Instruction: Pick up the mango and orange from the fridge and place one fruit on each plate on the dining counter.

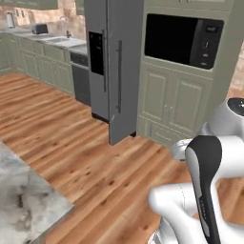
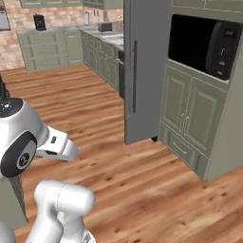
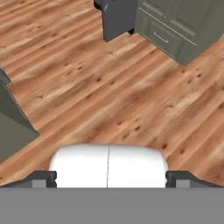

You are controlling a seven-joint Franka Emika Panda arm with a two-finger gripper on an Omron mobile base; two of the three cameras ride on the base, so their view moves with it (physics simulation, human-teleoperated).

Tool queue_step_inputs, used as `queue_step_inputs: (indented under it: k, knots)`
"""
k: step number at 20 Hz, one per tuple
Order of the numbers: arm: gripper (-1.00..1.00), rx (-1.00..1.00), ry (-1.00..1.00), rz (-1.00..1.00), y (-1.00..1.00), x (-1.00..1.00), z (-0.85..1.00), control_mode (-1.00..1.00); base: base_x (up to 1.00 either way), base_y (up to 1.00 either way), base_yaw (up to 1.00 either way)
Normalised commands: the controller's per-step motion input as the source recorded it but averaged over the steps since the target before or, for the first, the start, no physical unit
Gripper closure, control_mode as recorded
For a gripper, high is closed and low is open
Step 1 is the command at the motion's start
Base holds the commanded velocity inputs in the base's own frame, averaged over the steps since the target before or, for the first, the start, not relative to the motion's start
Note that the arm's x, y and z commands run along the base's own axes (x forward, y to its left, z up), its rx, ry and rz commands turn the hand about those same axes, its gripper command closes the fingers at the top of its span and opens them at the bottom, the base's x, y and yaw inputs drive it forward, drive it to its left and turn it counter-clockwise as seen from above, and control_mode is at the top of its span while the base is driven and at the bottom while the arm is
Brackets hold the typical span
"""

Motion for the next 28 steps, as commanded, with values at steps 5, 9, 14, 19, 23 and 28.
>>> queue_step_inputs:
  k: [5,9,14,19,23,28]
  knots:
    - [-1.0,0.0,0.0,0.0,0.0,0.0,0.0,1.0,0.7,-0.6,0.37]
    - [-1.0,0.0,0.0,0.0,0.0,0.0,0.0,1.0,0.66,-0.47,0.54]
    - [-1.0,0.0,0.0,0.0,0.0,0.0,0.0,1.0,0.71,-0.35,0.59]
    - [-1.0,0.0,0.0,0.0,0.0,0.0,0.0,1.0,0.98,-0.09,0.46]
    - [-1.0,0.0,0.0,0.0,0.0,0.0,0.0,1.0,1.0,0.0,0.23]
    - [-1.0,0.0,0.0,0.0,0.0,0.0,0.0,1.0,0.97,0.08,0.0]
